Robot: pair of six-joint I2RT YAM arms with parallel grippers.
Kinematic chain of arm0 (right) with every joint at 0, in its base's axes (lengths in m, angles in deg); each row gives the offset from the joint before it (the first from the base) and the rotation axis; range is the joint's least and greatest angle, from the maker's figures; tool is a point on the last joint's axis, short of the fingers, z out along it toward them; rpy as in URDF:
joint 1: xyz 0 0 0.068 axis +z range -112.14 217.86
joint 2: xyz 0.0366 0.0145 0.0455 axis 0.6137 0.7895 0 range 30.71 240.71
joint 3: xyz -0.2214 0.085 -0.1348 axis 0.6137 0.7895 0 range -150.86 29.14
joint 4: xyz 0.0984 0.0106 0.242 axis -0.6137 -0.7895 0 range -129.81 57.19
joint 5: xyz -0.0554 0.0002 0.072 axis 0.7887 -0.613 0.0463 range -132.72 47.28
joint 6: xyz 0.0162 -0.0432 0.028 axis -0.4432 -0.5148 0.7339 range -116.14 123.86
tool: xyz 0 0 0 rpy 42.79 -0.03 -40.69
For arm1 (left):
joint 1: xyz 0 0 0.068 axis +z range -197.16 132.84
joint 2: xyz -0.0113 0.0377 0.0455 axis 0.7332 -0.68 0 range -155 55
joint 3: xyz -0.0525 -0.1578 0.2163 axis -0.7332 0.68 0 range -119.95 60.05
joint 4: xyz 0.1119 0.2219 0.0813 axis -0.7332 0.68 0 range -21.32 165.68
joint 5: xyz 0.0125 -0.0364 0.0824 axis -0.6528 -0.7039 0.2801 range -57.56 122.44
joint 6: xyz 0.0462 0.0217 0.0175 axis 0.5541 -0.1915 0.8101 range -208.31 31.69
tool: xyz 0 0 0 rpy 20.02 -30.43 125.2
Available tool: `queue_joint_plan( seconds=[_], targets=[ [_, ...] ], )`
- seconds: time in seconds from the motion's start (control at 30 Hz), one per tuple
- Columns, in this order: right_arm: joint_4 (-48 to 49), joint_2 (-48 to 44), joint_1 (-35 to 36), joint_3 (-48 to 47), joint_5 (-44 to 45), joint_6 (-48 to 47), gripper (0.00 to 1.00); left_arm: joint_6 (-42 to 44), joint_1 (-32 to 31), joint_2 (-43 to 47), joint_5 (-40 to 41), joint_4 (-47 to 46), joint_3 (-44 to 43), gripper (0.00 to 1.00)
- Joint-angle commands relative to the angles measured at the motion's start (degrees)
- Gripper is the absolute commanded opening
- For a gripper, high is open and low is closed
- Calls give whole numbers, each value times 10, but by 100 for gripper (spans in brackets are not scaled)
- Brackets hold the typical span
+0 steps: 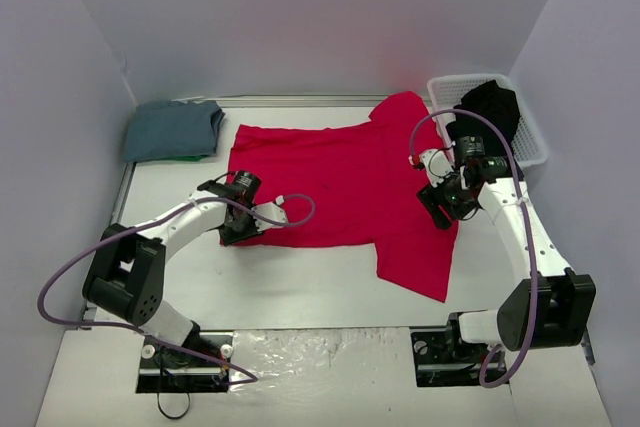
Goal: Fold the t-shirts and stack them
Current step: Flatten out the tshirt
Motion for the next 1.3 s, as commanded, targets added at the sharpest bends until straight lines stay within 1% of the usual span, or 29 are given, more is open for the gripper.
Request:
queue_joint_plan(
  seconds=[0.0, 0.17, 0.33, 0.4, 0.43, 0.53, 0.63, 0.67, 0.7, 0.8, 0.9, 0.93, 0.97, 1.0, 1.07, 1.27],
  targets=[
    [-14, -21, -9, 10, -1, 2, 58, 26, -3, 15, -2, 20, 2, 29],
    [-14, -29, -11, 25, -1, 2, 58, 32, -3, 24, -2, 26, 12, 29],
    [-15, -37, -15, 31, -2, 3, 58, 41, 0, 20, 15, 7, 37, 29],
    [-16, -38, -17, 31, -3, 4, 58, 46, 7, 12, 16, -12, 49, 29],
    [-15, -40, -17, 32, -3, 4, 58, 47, 17, 8, 29, -17, 51, 29],
    [-15, -43, -17, 36, -2, 4, 58, 48, 37, -14, 27, -19, 49, 28],
    [-14, -49, -18, 41, -3, 6, 58, 41, 51, -21, 21, -19, 37, 21],
    [-15, -50, -18, 44, -3, 6, 58, 40, 52, -21, 21, -18, 30, 14],
    [-16, -50, -17, 47, -3, 7, 58, 39, 52, -20, 21, -17, 26, 11],
    [-16, -54, -17, 53, 1, 5, 57, 35, 53, -18, 21, -16, 17, 10],
    [-17, -60, -18, 58, 3, 5, 57, 30, 53, -11, 20, -10, 6, 10],
    [-18, -62, -18, 59, 3, 5, 57, 27, 53, -4, 6, -4, 2, 10],
    [-18, -62, -19, 59, 3, 4, 58, 26, 53, 2, 5, 0, -1, 11],
    [-18, -63, -20, 61, 3, 4, 58, 25, 53, 7, -1, 9, -7, 16],
    [-18, -65, -21, 63, 4, 2, 58, 27, 52, 24, -3, 14, -10, 19],
    [-17, -67, -22, 70, 2, -1, 59, 35, 52, 35, -6, 28, -12, 23]
  ],
)
